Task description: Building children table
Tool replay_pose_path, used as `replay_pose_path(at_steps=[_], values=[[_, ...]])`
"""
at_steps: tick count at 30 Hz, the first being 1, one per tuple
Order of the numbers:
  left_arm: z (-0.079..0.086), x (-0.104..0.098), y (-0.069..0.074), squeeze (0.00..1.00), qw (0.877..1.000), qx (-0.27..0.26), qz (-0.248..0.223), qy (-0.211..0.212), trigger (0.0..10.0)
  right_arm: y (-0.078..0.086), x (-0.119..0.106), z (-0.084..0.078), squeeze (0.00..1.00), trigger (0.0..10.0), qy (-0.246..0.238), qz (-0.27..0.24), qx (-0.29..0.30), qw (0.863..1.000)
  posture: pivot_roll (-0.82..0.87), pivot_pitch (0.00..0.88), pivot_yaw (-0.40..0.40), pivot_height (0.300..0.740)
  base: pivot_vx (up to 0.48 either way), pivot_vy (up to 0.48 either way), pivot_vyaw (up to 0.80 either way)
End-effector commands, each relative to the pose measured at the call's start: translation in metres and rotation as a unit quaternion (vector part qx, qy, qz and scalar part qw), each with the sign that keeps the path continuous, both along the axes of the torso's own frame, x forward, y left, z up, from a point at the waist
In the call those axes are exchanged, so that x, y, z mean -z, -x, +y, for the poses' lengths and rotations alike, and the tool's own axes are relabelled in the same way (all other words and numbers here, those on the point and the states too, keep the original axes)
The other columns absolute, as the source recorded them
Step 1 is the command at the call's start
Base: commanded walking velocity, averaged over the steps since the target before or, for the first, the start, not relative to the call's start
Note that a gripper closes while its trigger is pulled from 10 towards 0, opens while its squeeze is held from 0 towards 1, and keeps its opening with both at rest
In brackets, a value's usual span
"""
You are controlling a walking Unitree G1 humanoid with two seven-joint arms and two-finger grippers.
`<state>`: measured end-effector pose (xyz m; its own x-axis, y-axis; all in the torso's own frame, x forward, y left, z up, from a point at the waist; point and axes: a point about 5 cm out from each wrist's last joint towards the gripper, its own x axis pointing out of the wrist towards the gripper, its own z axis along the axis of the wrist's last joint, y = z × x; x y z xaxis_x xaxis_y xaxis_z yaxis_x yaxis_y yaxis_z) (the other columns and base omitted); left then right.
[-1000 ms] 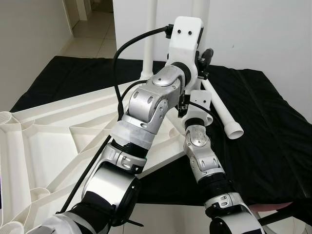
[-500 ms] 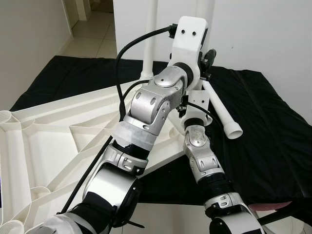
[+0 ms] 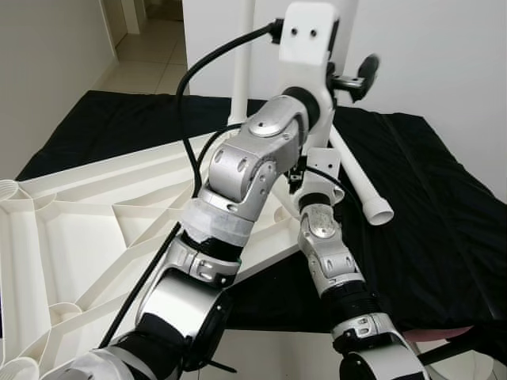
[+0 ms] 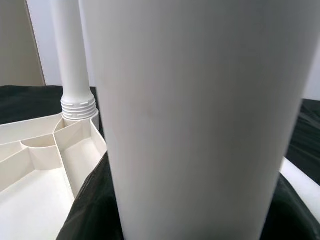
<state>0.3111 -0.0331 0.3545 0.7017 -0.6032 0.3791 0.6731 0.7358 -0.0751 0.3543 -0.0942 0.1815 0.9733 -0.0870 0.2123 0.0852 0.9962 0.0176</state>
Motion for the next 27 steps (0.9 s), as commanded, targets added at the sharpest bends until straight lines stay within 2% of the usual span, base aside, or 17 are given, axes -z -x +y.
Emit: replay_pose_path(at_steps=[1, 3, 8, 9, 10, 14, 17, 21, 24, 27], values=[[-0.018, -0.002, 0.018, 0.0, 0.994, 0.108, -0.028, -0.001, 10.0, -0.003, 0.0, -0.005, 0.0, 10.0, -0.021, 0.011, 0.0, 1.0, -0.06, 0.0, -0.026, 0.74, 0.0, 0.0, 0.0], [-0.015, 0.0, 0.018, 0.0, 0.994, 0.102, -0.033, -0.003, 10.0, -0.003, 0.001, -0.004, 0.0, 10.0, -0.053, 0.019, -0.027, 0.998, -0.06, 0.0, -0.021, 0.74, 0.0, 0.0, 0.0], [-0.011, 0.001, 0.016, 0.0, 0.995, 0.092, -0.034, -0.002, 10.0, -0.003, 0.0, -0.005, 0.0, 10.0, -0.061, 0.02, -0.029, 0.998, -0.06, 0.0, -0.017, 0.74, 0.0, 0.0, 0.0], [-0.003, 0.004, 0.009, 0.0, 0.997, 0.067, -0.024, 0.002, 10.0, -0.003, 0.0, -0.006, 0.0, 10.0, -0.064, 0.024, -0.041, 0.997, -0.06, 0.0, -0.013, 0.74, 0.0, 0.0, 0.0], [-0.003, 0.004, 0.009, 0.0, 0.997, 0.067, -0.024, 0.002, 10.0, -0.003, 0.0, -0.006, 0.0, 10.0, -0.064, 0.024, -0.041, 0.997, -0.06, 0.0, -0.013, 0.74, 0.0, 0.0, 0.0], [0.025, 0.016, -0.01, 0.0, 1.0, 0.015, 0.0, 0.004, 10.0, -0.002, -0.003, -0.013, 0.0, 10.0, -0.075, 0.03, -0.066, 0.995, -0.07, 0.0, 0.009, 0.74, 0.0, 0.0, 0.0], [0.029, 0.018, -0.012, 0.0, 1.0, 0.008, 0.002, 0.002, 10.0, -0.002, -0.004, -0.014, 0.0, 10.0, -0.077, 0.026, -0.072, 0.994, -0.07, 0.0, 0.009, 0.74, 0.0, 0.0, 0.0], [0.05, 0.039, -0.02, 0.0, 0.999, -0.026, 0.015, -0.027, 10.0, 0.001, -0.007, -0.032, 0.0, 10.0, -0.083, 0.018, -0.063, 0.994, -0.07, 0.0, -0.006, 0.74, 0.0, 0.0, 0.0], [0.053, 0.044, -0.021, 0.0, 0.999, -0.032, 0.023, -0.031, 10.0, 0.002, -0.007, -0.035, 0.0, 10.0, -0.08, 0.017, -0.06, 0.995, -0.07, 0.0, -0.01, 0.74, 0.0, 0.0, 0.0], [0.064, 0.068, -0.024, 0.0, 0.996, -0.061, 0.05, -0.051, 10.0, 0.009, -0.003, -0.048, 0.0, 10.0, -0.045, 0.006, -0.052, 0.998, -0.07, 0.0, -0.017, 0.74, 0.0, 0.0, 0.0]])
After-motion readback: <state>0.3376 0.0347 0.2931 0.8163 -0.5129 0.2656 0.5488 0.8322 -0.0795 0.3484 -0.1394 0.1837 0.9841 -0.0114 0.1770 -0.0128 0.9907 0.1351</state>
